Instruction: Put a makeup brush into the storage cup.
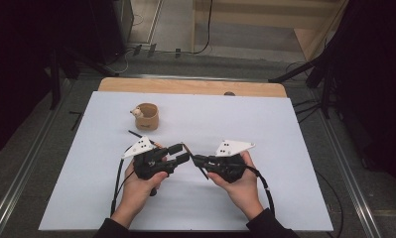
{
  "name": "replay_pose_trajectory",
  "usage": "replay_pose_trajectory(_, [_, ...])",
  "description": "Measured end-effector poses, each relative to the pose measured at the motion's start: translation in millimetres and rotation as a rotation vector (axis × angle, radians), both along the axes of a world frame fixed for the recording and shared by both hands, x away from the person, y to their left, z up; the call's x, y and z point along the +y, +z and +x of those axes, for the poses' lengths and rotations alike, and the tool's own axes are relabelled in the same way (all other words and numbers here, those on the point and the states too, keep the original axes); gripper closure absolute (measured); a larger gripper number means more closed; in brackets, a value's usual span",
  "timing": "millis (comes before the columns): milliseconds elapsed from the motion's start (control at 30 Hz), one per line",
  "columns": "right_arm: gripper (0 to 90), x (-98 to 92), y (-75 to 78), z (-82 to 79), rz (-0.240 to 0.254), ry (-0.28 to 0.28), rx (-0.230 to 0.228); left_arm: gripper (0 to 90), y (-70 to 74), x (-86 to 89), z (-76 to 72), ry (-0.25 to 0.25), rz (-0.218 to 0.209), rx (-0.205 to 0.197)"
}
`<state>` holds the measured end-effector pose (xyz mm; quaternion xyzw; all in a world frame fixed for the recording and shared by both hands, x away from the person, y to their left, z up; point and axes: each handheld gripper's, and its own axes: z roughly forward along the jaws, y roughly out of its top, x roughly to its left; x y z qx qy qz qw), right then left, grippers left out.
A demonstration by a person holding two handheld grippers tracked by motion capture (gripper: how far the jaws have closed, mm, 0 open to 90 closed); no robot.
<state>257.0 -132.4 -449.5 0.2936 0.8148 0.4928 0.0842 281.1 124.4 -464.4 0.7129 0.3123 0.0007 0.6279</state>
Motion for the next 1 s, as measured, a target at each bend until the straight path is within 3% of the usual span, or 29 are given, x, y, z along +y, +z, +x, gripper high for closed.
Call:
replay_pose_trajectory(233, [84.6,5.2,-2.6,-1.9,-0.004,0.005,-0.009,57.3,-1.7,-0.8,2.0,-0.034,-0.038,0.051])
replay_pose_trajectory(533, [84.6,10.0,-4.3,-3.4,0.001,0.015,-0.008,66.4,-1.8,-2.0,2.2,-0.05,-0.065,0.079])
replay_pose_trajectory(667, [84.6,10.7,-5.2,-3.2,0.004,0.015,-0.01,71.6,-3.3,-1.0,3.7,-0.063,-0.085,0.111])
replay_pose_trajectory(800, [84.6,11.1,-6.2,-2.6,0.001,0.015,-0.008,83.4,-4.2,-1.0,2.6,-0.063,-0.073,0.108])
replay_pose_trajectory(1000, [83.0,9.5,-9.6,-0.7,0.045,0.023,0.033,84.6,-2.3,0.6,1.3,-0.052,-0.059,0.084])
